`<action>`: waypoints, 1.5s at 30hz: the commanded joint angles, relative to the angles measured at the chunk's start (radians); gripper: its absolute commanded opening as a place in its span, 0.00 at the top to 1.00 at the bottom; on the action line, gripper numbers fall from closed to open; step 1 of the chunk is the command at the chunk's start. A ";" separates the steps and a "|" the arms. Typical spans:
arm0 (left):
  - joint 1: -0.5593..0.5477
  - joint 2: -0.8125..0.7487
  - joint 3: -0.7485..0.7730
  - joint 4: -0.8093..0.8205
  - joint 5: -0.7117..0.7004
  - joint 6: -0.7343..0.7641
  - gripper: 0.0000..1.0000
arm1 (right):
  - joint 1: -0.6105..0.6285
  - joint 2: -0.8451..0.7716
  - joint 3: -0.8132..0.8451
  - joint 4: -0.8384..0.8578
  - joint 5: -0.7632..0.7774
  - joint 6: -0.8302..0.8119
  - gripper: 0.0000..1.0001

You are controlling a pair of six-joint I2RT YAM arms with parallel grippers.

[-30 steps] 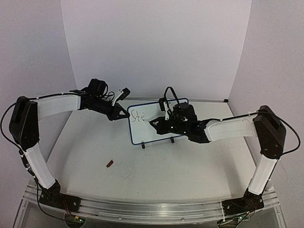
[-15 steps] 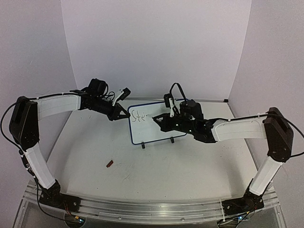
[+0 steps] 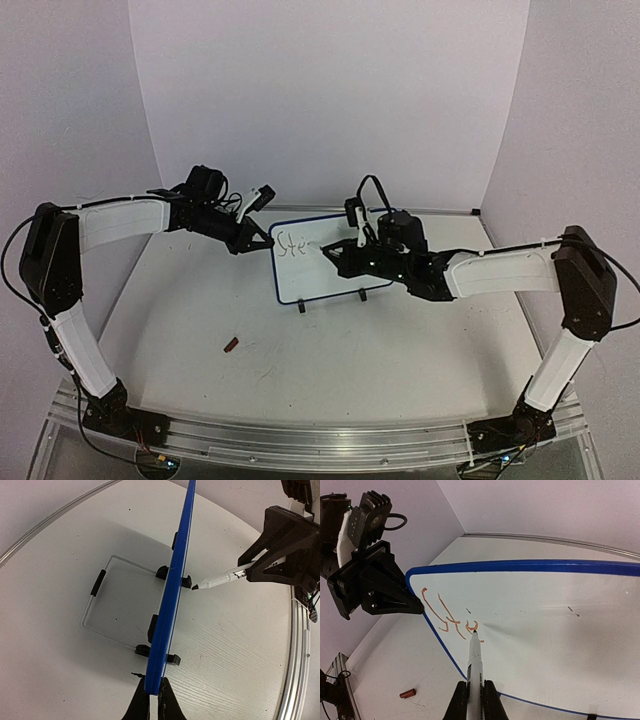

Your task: Write a sentence on the whiteboard

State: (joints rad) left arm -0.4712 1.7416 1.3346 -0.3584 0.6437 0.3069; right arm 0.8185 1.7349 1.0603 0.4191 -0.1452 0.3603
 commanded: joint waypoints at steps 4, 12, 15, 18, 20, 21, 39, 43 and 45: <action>-0.009 0.018 0.011 -0.059 -0.036 0.028 1.00 | -0.002 0.035 0.052 0.030 0.019 -0.008 1.00; -0.009 0.020 0.011 -0.059 -0.038 0.030 1.00 | -0.002 0.038 0.056 0.030 0.032 -0.010 1.00; -0.009 0.021 0.011 -0.059 -0.039 0.031 1.00 | -0.002 0.041 0.056 0.030 0.036 -0.014 1.00; -0.009 0.021 0.011 -0.060 -0.040 0.031 1.00 | -0.001 0.045 0.056 0.030 0.043 -0.014 1.00; -0.011 0.022 0.011 -0.060 -0.041 0.032 1.00 | -0.002 0.047 0.054 0.030 0.048 -0.015 1.00; -0.011 0.022 0.011 -0.060 -0.041 0.032 1.00 | -0.002 0.049 0.054 0.029 0.049 -0.015 1.00; -0.012 0.027 0.011 -0.061 -0.042 0.033 1.00 | -0.002 0.080 -0.017 0.021 0.038 0.023 1.00; -0.012 0.027 0.011 -0.062 -0.042 0.032 1.00 | -0.001 0.092 -0.025 0.024 0.025 0.034 1.00; -0.012 0.027 0.011 -0.062 -0.042 0.032 1.00 | -0.002 0.098 -0.025 0.028 0.020 0.035 1.00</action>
State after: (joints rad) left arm -0.4725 1.7416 1.3350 -0.3588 0.6430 0.3106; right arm 0.8188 1.8070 1.0418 0.4179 -0.1250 0.3802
